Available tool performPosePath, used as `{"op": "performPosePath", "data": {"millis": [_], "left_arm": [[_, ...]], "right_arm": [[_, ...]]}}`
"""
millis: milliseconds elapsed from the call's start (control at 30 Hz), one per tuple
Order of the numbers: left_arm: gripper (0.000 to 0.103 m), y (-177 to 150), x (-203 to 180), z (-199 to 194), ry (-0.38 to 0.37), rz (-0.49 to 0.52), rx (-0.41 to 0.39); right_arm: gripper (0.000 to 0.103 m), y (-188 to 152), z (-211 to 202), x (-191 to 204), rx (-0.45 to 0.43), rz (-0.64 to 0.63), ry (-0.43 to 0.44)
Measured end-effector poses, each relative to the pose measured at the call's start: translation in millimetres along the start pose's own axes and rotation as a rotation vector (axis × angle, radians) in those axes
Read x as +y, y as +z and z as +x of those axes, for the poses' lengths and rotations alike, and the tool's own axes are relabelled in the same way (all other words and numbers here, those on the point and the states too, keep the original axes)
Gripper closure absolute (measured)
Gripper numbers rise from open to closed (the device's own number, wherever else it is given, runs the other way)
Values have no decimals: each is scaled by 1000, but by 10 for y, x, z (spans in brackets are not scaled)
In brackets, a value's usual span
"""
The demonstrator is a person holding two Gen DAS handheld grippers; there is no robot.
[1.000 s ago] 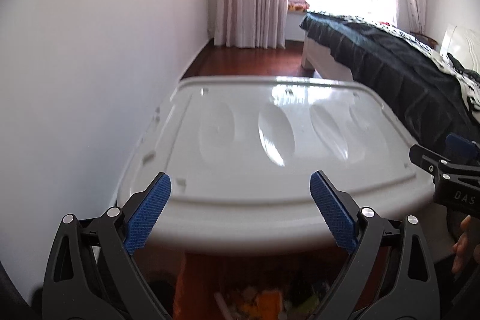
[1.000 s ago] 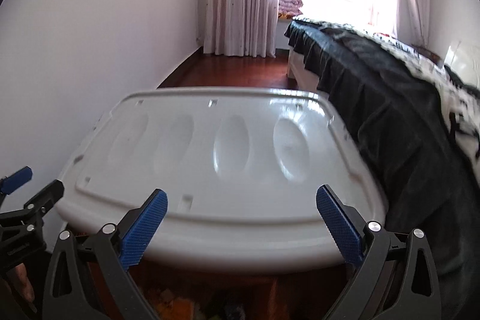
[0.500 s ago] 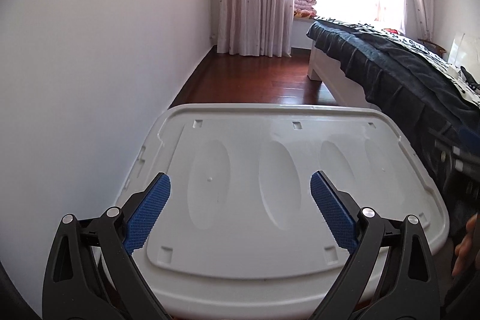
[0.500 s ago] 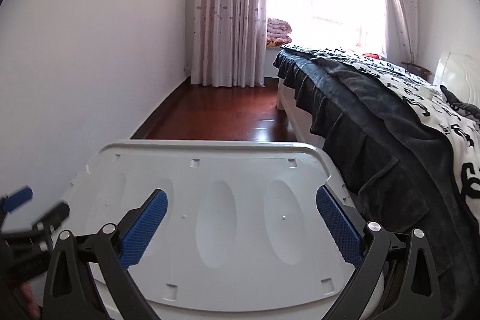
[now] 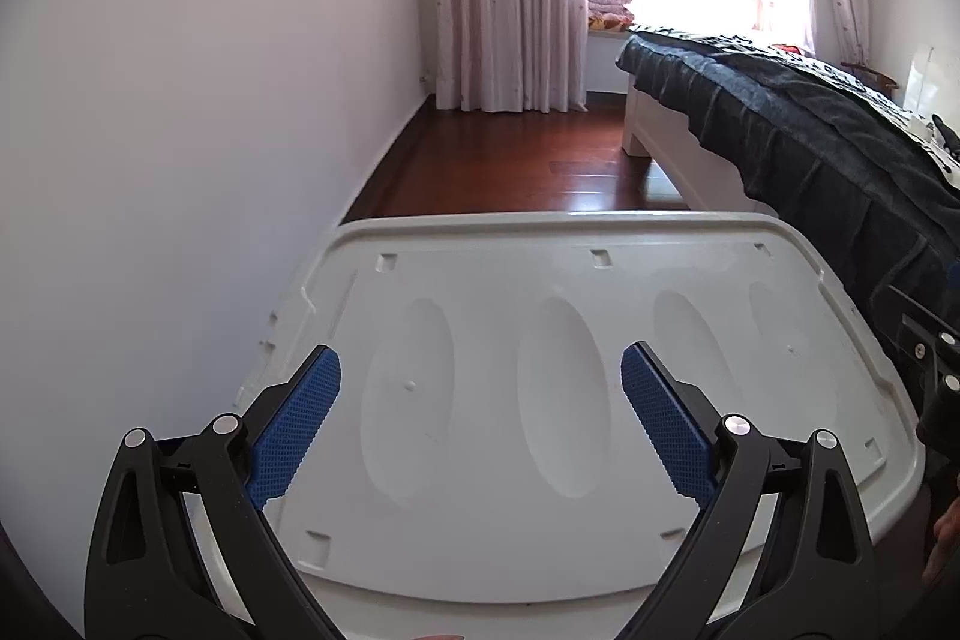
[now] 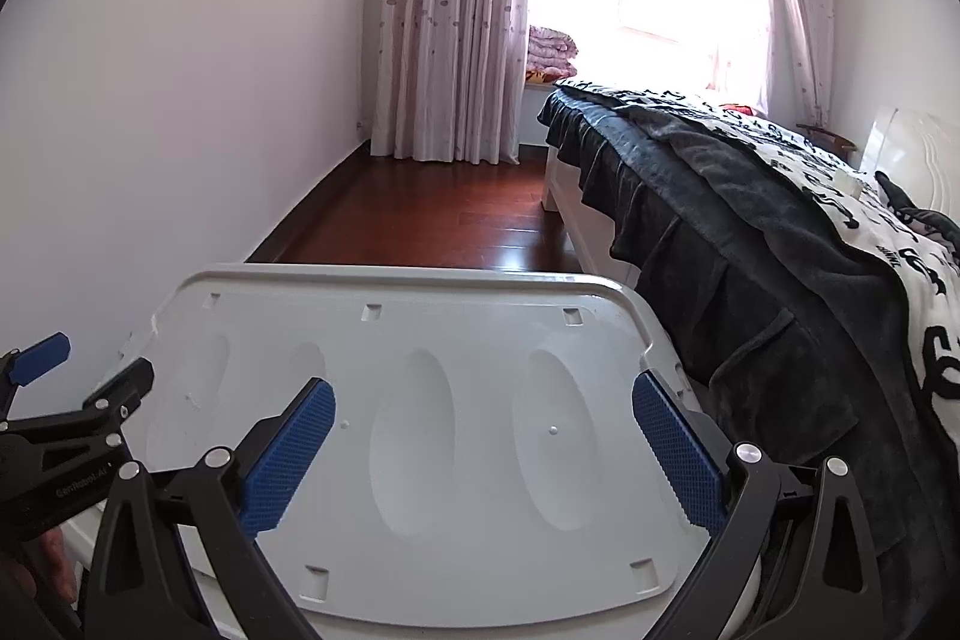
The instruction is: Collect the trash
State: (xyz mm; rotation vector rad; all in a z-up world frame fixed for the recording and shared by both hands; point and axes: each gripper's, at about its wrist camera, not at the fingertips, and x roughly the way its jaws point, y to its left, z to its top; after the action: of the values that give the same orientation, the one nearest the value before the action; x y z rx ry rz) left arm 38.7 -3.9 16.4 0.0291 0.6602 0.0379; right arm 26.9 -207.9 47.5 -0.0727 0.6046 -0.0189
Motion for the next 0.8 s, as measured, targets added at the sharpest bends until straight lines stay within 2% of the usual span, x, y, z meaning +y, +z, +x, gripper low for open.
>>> {"op": "performPosePath", "data": {"millis": [100, 267, 500, 800], "left_arm": [[11, -13, -31, 2, -10, 8, 14], [10, -19, 36, -21, -53, -38, 20], [10, 0, 79, -16, -28, -54, 20], [10, 6, 29, -58, 6, -20, -1]], "right_arm": [[5, -12, -40, 21, -10, -7, 5], [5, -43, -106, 90, -27, -34, -1], [5, -52, -104, 122, -20, -41, 3], [5, -64, -117, 161, -25, -59, 2]]}}
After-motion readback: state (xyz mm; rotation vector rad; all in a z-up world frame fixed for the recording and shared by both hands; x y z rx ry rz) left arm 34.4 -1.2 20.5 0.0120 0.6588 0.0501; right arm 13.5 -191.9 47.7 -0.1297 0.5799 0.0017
